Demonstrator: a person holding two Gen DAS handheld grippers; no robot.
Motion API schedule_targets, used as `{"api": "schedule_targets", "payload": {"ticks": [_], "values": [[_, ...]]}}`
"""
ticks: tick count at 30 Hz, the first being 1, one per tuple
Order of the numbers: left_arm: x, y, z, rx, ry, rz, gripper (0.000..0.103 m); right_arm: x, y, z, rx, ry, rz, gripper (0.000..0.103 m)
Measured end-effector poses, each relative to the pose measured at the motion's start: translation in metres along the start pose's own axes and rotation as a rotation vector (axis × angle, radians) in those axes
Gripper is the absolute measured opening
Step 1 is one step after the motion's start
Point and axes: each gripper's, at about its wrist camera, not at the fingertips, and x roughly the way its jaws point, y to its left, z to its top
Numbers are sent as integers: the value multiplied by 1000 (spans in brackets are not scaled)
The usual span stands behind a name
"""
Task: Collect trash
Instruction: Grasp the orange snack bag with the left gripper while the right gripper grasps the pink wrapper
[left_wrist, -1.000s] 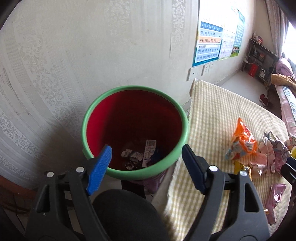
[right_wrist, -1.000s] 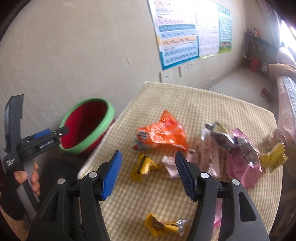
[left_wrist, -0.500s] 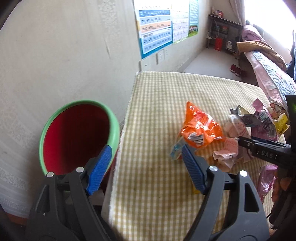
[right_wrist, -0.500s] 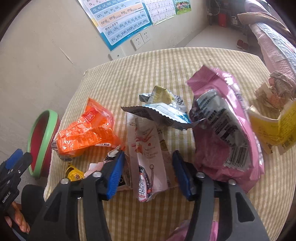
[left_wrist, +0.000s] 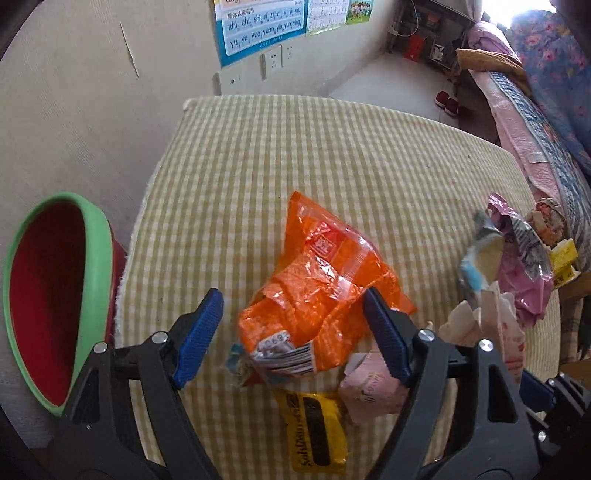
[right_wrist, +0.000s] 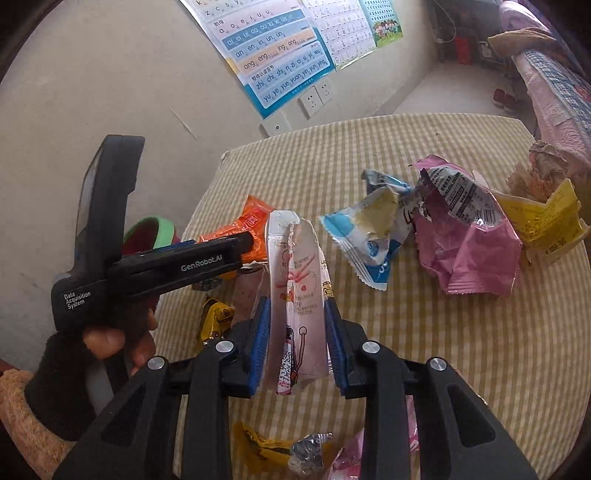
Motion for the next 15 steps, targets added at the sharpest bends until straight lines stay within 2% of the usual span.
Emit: {"api": "schedule_targets", "payload": {"ticks": [1, 5, 13, 15], "values": [[2, -1, -3, 1, 20, -9, 76, -1, 2, 0, 2, 1, 8, 29], [2, 0, -12, -11, 19, -21, 74, -1, 7, -2, -5, 1, 20, 30], [-13, 9, -18, -20, -15, -6, 55, -10, 17, -3, -25, -22, 28, 30], [-22, 16, -20, -47, -33, -16, 44, -15, 20, -2, -31, -37, 29, 30]]}}
